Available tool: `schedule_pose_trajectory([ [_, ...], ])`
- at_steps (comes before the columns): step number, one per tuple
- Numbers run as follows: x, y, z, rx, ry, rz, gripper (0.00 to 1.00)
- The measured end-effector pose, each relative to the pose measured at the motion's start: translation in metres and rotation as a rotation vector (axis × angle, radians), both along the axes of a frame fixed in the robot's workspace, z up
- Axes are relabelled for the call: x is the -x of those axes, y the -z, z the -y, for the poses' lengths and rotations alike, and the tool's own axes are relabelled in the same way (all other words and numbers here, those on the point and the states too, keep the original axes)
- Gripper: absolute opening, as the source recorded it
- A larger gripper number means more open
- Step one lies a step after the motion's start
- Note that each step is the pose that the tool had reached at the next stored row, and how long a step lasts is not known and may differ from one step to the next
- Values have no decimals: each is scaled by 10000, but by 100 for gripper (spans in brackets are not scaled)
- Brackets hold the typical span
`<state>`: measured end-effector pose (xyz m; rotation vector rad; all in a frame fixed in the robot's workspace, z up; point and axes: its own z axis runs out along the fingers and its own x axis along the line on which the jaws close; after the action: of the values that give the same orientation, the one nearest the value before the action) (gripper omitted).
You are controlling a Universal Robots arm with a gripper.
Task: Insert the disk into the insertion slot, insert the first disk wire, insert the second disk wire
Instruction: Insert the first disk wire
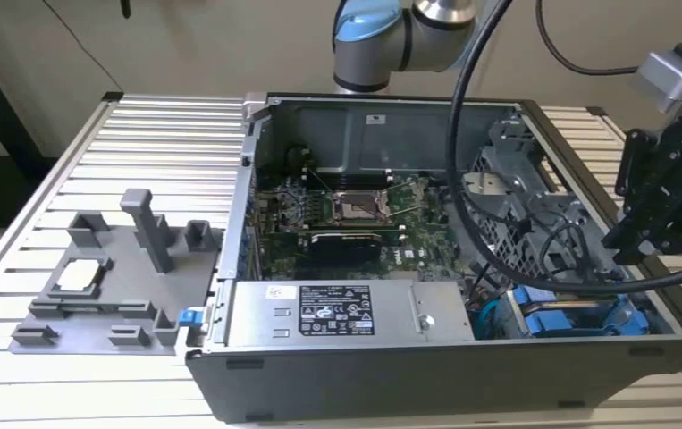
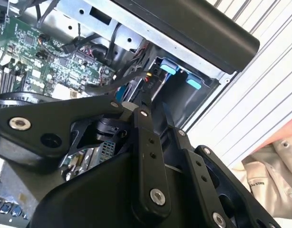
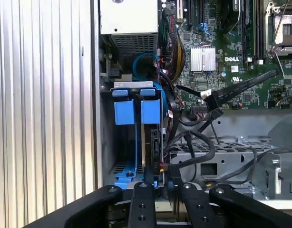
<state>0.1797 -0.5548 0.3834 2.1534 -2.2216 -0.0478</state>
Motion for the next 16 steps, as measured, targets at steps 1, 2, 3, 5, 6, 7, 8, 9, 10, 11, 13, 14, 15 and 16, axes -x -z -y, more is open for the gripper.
schedule_pose_trajectory([
  [1, 0, 0, -22, -1, 0, -1, 27],
  [2, 1, 0, -49, 0, 1, 0, 27],
  [3, 2, 0, -81, -1, 1, 0, 27],
  [5, 5, 0, -151, -1, 0, 0, 27],
  [6, 7, 1, -189, -1, 1, 0, 27],
  [7, 9, 0, -224, 0, 1, 0, 27],
  [8, 13, 1, -258, -1, 1, 0, 27],
  [9, 16, 1, -289, -1, 1, -1, 27],
  [10, 20, 1, -320, -1, 0, 0, 27],
  [11, 24, 1, -350, -1, 0, 0, 27],
  [13, 45, 3, -396, -2, 3, 0, 27],
  [14, 62, 3, -408, -1, 9, 0, 27],
  [15, 86, 5, -412, -2, 17, 0, 27],
  [16, 115, 6, -413, -1, 23, 0, 27],
])
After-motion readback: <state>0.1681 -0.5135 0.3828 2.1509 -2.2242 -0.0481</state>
